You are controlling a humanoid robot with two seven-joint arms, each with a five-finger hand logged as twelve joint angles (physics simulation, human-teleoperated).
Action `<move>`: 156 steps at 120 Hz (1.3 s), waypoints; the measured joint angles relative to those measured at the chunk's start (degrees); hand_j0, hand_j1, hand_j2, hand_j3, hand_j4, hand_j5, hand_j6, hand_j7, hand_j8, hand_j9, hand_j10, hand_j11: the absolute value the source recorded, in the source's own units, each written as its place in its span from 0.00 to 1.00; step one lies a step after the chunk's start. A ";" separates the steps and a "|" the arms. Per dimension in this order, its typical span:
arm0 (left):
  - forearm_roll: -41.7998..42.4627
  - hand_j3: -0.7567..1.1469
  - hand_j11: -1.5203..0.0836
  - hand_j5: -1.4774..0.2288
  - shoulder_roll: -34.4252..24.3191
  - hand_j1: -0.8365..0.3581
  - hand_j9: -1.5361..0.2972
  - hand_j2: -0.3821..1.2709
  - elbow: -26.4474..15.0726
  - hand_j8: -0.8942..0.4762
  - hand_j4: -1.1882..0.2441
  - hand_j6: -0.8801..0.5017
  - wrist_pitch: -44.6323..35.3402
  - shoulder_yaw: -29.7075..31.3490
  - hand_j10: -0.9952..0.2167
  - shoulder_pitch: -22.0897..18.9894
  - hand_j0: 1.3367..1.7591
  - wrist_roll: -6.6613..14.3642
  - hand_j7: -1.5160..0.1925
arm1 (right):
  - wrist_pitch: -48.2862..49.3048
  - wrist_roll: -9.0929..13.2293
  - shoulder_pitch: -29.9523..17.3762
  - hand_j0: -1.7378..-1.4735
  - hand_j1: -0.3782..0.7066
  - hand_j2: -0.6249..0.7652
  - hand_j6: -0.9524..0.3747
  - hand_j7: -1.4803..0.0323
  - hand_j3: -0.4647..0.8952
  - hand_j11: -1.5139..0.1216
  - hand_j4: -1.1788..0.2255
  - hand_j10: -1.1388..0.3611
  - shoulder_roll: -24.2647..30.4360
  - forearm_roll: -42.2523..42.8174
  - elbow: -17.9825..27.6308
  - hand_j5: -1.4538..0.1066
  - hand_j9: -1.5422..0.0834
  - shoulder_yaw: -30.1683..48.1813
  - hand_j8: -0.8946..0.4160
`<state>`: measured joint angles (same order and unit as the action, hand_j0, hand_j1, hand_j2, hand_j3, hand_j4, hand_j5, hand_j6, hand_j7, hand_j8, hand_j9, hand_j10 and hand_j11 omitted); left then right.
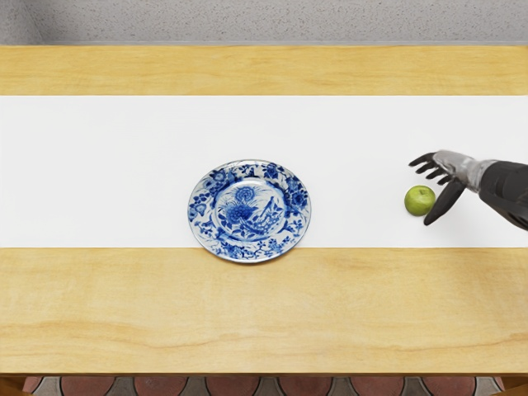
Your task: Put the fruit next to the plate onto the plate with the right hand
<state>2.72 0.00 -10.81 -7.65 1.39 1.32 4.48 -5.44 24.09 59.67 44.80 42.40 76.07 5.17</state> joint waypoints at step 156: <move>0.00 0.40 0.94 0.86 0.00 0.98 0.83 0.23 0.00 0.65 0.82 0.63 0.00 0.00 0.81 0.00 0.76 0.00 0.88 | 0.28 -2.66 -2.21 0.30 0.57 0.40 0.34 0.56 0.34 0.53 0.49 0.48 0.07 0.03 1.65 0.52 0.55 2.22 0.34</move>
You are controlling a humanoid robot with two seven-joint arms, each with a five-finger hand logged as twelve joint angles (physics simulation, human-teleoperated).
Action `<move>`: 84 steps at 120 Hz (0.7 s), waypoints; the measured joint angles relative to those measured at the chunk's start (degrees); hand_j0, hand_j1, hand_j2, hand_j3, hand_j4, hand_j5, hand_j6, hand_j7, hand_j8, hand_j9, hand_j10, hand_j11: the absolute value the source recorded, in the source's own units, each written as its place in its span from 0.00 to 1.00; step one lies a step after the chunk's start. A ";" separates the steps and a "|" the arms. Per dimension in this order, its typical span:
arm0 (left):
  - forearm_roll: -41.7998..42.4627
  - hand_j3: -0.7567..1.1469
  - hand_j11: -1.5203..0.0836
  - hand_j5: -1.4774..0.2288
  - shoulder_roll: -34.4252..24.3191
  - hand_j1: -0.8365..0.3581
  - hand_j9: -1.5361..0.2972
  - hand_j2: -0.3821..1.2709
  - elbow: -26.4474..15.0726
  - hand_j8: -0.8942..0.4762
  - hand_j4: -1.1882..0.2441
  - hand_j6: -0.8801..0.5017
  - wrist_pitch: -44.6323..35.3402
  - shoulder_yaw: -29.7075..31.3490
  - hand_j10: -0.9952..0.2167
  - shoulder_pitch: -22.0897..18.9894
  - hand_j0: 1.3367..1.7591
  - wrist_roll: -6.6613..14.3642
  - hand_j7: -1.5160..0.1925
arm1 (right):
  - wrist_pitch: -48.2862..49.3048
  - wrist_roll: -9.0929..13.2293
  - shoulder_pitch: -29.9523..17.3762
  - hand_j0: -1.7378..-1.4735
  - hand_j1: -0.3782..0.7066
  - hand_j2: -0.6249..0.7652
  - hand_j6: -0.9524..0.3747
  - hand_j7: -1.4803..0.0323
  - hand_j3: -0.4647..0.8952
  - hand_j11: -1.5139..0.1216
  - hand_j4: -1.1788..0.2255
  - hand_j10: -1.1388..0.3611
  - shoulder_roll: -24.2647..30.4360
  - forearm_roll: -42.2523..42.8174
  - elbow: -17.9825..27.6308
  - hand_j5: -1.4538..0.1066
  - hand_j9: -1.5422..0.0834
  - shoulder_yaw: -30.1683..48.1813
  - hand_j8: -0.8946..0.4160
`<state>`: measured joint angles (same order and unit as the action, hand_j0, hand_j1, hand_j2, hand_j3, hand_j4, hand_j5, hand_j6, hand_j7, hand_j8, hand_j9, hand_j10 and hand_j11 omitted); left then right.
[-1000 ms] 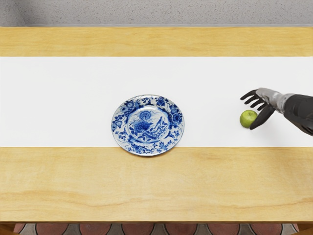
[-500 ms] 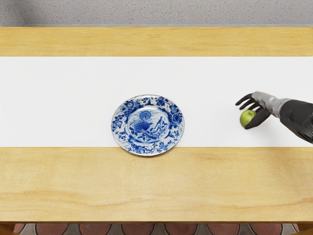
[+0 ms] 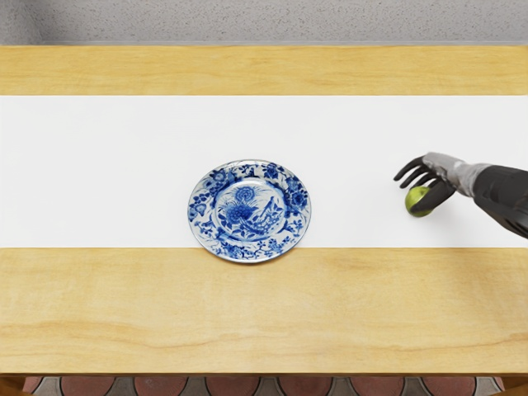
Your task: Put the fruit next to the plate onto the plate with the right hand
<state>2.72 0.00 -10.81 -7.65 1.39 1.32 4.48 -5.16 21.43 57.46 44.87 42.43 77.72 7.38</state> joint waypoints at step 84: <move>0.00 0.40 0.94 0.86 0.00 0.98 0.83 0.23 0.00 0.65 0.82 0.63 0.00 0.01 0.81 0.00 0.76 0.00 0.88 | 6.36 1.06 2.02 0.31 0.56 0.55 0.26 0.46 0.34 0.44 0.42 0.44 1.59 -0.56 3.97 0.42 0.46 3.75 0.31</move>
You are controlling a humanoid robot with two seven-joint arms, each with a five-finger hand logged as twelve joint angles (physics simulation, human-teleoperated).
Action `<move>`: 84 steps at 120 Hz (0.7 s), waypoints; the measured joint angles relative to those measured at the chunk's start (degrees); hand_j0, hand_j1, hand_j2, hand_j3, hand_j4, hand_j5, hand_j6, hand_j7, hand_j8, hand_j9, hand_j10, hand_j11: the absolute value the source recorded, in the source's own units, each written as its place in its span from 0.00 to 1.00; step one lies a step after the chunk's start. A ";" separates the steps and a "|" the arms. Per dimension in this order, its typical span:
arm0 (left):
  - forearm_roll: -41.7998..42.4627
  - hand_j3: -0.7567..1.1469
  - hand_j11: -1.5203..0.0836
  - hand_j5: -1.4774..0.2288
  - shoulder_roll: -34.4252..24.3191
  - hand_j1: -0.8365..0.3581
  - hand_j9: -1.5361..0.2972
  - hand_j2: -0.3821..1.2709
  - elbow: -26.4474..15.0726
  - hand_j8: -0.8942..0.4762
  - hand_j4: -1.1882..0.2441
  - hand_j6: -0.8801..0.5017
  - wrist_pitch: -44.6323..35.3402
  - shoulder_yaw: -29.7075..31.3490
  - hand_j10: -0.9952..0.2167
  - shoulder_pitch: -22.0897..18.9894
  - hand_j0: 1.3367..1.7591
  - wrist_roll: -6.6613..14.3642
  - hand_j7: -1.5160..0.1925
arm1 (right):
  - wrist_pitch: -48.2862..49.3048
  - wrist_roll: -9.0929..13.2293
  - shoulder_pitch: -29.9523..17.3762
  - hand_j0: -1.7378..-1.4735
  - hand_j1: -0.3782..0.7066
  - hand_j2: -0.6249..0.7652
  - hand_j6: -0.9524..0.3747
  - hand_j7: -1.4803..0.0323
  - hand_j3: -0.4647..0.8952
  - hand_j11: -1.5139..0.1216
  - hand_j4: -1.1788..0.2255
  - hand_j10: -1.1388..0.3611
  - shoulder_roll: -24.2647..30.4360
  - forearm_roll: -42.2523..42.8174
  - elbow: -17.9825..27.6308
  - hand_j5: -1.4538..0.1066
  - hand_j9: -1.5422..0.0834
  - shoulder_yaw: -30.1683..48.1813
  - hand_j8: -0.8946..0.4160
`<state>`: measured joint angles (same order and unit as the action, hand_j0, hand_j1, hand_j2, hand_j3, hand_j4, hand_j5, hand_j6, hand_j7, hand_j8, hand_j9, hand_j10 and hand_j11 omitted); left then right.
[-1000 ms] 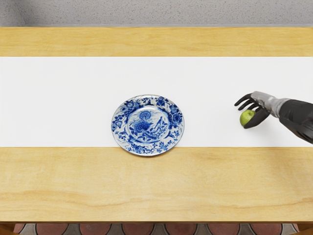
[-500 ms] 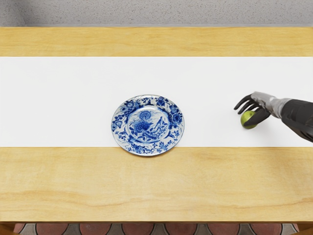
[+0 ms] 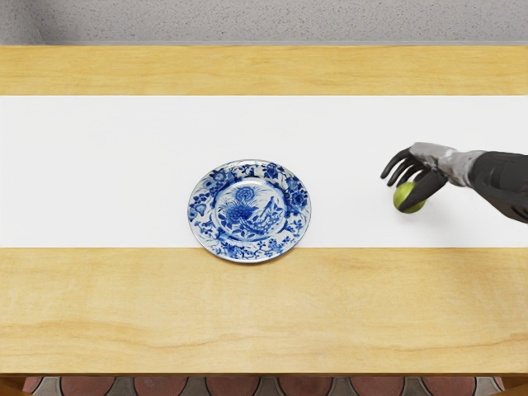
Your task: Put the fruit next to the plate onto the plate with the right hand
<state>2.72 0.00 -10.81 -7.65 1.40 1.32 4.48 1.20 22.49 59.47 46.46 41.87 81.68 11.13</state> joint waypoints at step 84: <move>0.00 0.40 0.94 0.86 0.00 0.98 0.83 0.23 0.00 0.65 0.82 0.63 0.00 0.00 0.81 0.00 0.76 0.00 0.88 | -1.90 4.56 4.18 0.31 0.56 0.55 0.26 0.46 0.34 0.44 0.41 0.44 -6.92 -2.52 3.41 0.42 0.46 1.17 0.29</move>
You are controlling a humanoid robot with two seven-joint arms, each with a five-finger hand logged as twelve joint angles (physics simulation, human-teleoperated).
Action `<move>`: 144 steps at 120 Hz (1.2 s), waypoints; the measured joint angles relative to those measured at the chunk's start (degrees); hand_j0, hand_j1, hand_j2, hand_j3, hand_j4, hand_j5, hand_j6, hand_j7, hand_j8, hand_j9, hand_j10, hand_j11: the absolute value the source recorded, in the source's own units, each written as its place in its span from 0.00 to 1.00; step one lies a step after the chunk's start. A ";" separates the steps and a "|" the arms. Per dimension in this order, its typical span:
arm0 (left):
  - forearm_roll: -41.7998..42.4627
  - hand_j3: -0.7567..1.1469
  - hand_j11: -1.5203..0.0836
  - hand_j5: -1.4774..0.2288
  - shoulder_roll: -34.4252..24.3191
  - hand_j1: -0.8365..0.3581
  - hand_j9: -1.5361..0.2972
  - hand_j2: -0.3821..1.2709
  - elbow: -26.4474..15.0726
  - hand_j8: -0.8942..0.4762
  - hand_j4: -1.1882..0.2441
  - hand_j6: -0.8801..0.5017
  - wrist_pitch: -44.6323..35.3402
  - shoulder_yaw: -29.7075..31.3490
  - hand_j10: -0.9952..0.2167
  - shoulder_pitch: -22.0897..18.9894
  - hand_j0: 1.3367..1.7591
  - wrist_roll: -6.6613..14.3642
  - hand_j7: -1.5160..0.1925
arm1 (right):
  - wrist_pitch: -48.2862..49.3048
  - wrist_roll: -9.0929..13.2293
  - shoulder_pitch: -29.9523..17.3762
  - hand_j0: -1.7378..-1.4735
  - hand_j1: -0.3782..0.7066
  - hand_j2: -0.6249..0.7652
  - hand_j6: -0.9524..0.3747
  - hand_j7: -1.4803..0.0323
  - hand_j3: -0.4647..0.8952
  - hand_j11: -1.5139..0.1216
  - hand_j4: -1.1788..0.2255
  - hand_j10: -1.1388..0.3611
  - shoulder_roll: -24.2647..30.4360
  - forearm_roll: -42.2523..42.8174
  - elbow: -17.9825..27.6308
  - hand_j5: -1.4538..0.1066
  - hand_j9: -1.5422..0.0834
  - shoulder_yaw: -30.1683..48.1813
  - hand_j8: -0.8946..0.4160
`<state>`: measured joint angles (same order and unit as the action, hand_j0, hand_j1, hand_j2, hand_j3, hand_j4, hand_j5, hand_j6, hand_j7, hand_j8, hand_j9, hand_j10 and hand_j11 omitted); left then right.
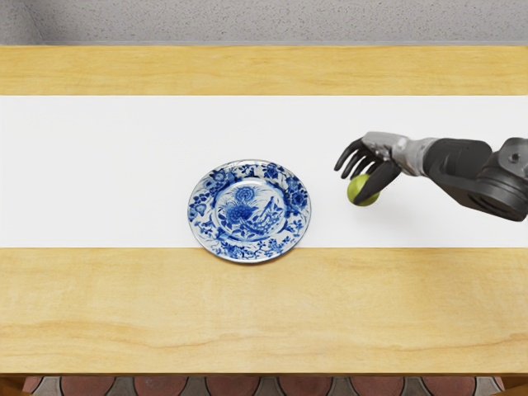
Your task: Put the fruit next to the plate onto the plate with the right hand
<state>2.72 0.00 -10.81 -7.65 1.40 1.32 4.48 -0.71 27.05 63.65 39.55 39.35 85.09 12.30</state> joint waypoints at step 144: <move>0.00 0.40 0.94 0.86 0.00 0.98 0.83 0.23 0.00 0.65 0.82 0.63 0.00 0.00 0.81 0.00 0.76 0.00 0.88 | -7.41 7.96 5.42 0.30 0.57 0.60 0.28 0.48 0.34 0.47 0.43 0.40 -18.85 0.23 -2.21 0.45 0.49 -0.07 0.23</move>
<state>2.72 0.00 -10.81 -7.65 1.40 1.32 4.48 -8.12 35.02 69.08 20.69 39.58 82.88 12.23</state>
